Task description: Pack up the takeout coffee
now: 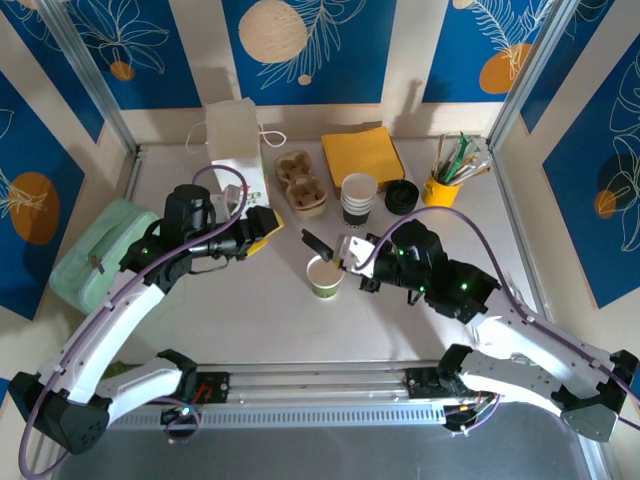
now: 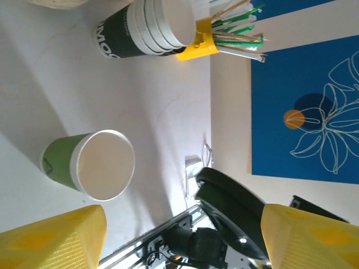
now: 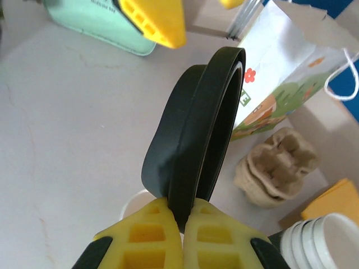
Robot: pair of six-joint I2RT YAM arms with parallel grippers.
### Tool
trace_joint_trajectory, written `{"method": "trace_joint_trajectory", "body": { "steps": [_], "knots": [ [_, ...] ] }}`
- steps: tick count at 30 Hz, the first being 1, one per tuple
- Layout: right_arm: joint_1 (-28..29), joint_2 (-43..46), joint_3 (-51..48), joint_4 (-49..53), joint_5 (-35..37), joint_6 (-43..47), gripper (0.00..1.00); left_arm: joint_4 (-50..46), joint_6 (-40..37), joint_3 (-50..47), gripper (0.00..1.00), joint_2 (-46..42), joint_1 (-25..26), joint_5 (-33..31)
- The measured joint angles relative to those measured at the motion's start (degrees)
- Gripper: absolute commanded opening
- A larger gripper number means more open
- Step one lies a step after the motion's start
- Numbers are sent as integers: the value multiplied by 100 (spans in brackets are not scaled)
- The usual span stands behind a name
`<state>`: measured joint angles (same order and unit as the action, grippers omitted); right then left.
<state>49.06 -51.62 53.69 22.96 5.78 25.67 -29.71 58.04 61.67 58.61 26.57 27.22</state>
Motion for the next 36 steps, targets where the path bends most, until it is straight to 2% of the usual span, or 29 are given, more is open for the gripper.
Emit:
{"method": "trace_joint_trajectory", "body": {
  "steps": [4,7,15,20,27,36],
  "knots": [
    [-269,-2,293,264,-319,-1187,0,-122,-120,-4,73,35,-11,-120],
    [-761,-42,520,439,-763,-2253,0,-146,-212,-52,73,79,-11,-212],
    [-2306,-398,686,577,-2638,-5447,0,-308,-452,-120,74,92,-22,-442],
    [-2778,-645,267,533,-3718,-6918,0,-315,-457,-160,74,166,-22,-450],
    [-2765,-909,-417,315,-4312,-7834,0,-313,-455,-186,73,201,-22,-463],
    [-2728,-1110,-925,-352,-4371,-8150,0,-313,-457,-186,74,205,-22,-463]
  ]
}}
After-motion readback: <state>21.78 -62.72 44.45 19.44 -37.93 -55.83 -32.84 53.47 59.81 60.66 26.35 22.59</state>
